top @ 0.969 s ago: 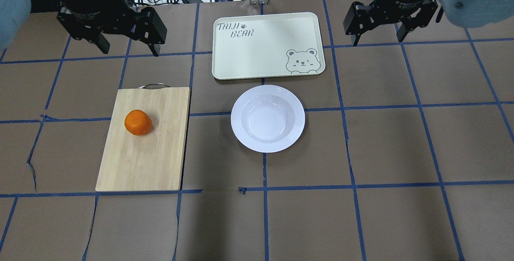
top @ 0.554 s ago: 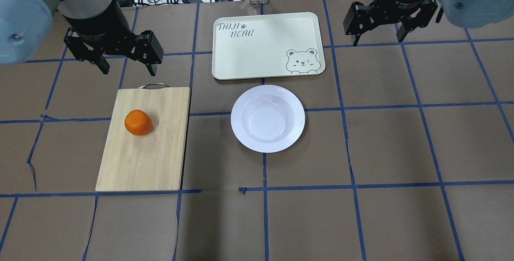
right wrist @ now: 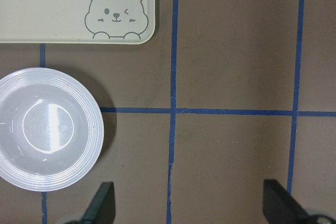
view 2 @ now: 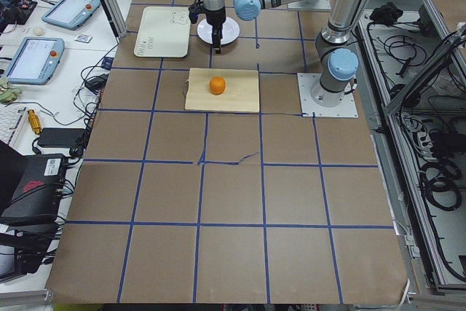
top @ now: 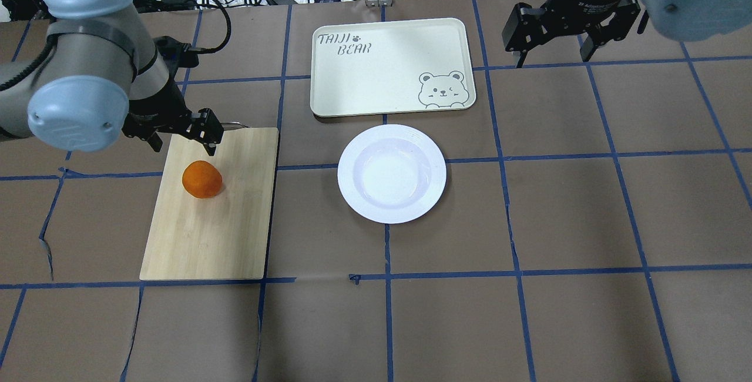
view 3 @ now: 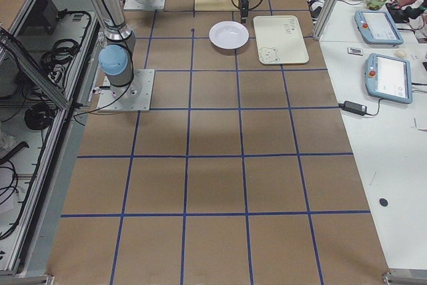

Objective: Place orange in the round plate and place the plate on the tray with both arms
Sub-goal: 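Lower the left gripper onto the orange on the cutting board, then close the left gripper on the orange and lift it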

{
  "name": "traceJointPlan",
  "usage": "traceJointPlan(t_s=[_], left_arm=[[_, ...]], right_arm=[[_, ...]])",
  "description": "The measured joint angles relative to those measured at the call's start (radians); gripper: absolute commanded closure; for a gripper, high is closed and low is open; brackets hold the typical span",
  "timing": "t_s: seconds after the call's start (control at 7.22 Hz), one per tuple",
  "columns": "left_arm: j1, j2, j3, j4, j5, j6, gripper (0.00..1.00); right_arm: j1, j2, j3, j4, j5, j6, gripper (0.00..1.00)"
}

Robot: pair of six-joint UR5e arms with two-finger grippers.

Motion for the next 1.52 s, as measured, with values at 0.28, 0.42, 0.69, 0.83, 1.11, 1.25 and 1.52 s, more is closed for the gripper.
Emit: traceJointPlan(t_s=[0.28,0.42,0.69,0.83,1.11,1.25,1.52], left_arm=[[0.020,-0.073,-0.063,0.068,0.019,0.029,0.00],[0.022,-0.100,-0.072,0.089,0.020,0.033,0.00],[0.024,-0.138,-0.075,0.131,0.021,0.057,0.00],[0.024,-0.151,-0.075,0.151,0.021,0.071,0.04],[0.025,-0.169,-0.074,0.187,0.020,0.082,0.56],[0.025,-0.172,-0.073,0.198,0.020,0.084,0.61],[0.025,-0.172,-0.071,0.204,0.021,0.086,0.63]], right_arm=[[0.001,0.000,0.000,0.000,0.000,0.000,0.00],[0.001,-0.001,0.000,0.001,0.000,0.000,0.00],[0.002,-0.001,0.000,0.003,0.000,0.001,0.00],[0.002,-0.001,0.000,0.004,0.000,0.001,0.00],[0.003,-0.001,0.001,0.005,0.000,0.001,0.00],[0.003,-0.001,0.001,0.005,0.000,0.001,0.00],[0.003,-0.001,0.001,0.006,0.000,0.001,0.00]])
